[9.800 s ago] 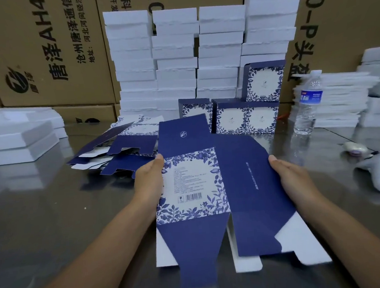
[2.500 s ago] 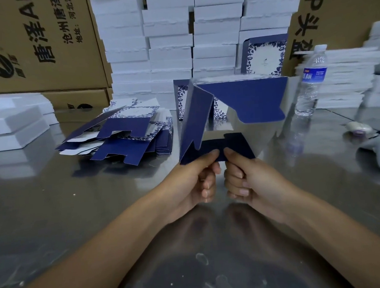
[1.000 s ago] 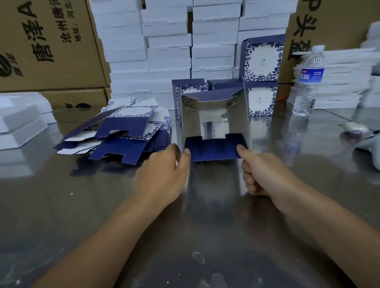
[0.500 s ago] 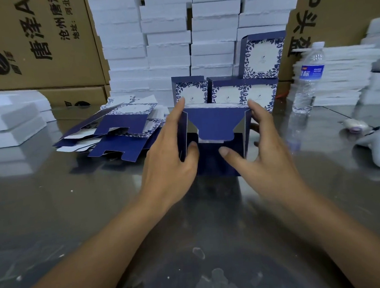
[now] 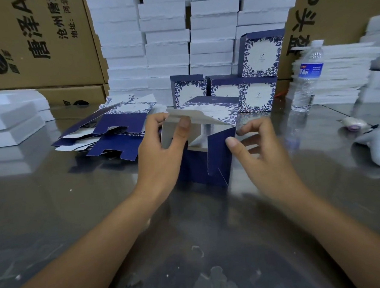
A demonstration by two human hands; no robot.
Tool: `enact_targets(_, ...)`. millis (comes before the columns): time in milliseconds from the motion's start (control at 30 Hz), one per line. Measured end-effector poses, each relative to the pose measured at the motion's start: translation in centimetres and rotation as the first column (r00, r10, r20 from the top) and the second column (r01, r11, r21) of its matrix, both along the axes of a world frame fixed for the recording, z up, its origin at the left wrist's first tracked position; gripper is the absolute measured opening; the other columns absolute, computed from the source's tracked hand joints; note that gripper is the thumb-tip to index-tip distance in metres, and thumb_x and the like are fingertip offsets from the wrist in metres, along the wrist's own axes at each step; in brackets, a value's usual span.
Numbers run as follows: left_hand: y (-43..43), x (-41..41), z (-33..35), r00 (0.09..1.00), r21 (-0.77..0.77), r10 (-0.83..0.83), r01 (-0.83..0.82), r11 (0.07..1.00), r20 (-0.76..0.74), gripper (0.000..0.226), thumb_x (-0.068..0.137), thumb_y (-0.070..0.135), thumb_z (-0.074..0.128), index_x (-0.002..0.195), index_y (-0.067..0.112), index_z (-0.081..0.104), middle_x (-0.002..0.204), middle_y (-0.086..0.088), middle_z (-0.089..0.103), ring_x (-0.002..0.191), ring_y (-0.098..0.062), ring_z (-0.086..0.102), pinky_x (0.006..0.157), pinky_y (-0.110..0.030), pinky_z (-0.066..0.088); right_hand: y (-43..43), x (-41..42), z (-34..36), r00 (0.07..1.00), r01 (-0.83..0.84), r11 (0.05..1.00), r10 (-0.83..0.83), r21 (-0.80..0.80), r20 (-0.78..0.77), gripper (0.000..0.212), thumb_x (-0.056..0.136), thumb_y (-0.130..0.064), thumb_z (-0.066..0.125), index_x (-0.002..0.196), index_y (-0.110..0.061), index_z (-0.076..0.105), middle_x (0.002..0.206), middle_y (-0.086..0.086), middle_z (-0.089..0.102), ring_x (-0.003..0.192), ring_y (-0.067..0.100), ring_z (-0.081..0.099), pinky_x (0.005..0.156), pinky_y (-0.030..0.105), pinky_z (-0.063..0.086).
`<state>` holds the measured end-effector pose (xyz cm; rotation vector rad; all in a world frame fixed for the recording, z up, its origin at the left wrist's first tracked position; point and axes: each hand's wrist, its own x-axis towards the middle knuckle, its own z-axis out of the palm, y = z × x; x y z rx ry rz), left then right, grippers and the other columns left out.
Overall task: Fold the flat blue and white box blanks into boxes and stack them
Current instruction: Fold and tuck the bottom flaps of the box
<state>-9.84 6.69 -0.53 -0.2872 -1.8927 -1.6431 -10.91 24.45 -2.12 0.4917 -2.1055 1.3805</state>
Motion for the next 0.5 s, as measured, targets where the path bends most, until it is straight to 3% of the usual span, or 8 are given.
enact_targets(167, 0.19, 0.19, -0.08, 0.999, -0.064, -0.018, 0.015, 0.998, -0.046, 0.035, 0.076, 0.069, 0.051, 0.089, 0.037, 0.053, 0.089, 0.03, 0.06, 0.083, 0.015, 0.053, 0.068, -0.002, 0.038, 0.39, -0.23, -0.31, 0.991, 0.131, 0.98, -0.131, 0.148, -0.014, 0.046, 0.079, -0.072, 0.034, 0.073, -0.027, 0.04, 0.087, -0.008, 0.048, 0.075, 0.006, 0.052, 0.064, 0.026, 0.04)
enact_targets(333, 0.25, 0.21, -0.3, 0.998, -0.111, -0.016, 0.009, 0.994, -0.067, 0.036, 0.076, 0.065, 0.05, 0.095, 0.035, 0.056, 0.094, 0.031, 0.059, 0.091, 0.013, 0.052, 0.072, -0.003, 0.036, 0.63, -0.2, -0.13, 0.975, 0.222, 0.951, -0.215, 0.216, -0.056, 0.046, 0.084, -0.06, 0.029, 0.065, -0.018, 0.033, 0.067, -0.002, 0.042, 0.066, 0.02, 0.047, 0.06, 0.039, 0.038)
enact_targets(500, 0.19, 0.23, -0.15, 0.999, -0.13, -0.013, 0.007, 0.991, -0.045, 0.032, 0.076, 0.064, 0.051, 0.093, 0.036, 0.057, 0.094, 0.028, 0.059, 0.091, 0.013, 0.05, 0.072, -0.002, 0.034, 0.8, -0.01, -0.06, 0.954, 0.291, 0.908, -0.253, 0.301, -0.157, 0.04, 0.088, -0.054, 0.027, 0.062, -0.024, 0.025, 0.049, -0.006, 0.032, 0.049, 0.017, 0.033, 0.049, 0.037, 0.025)
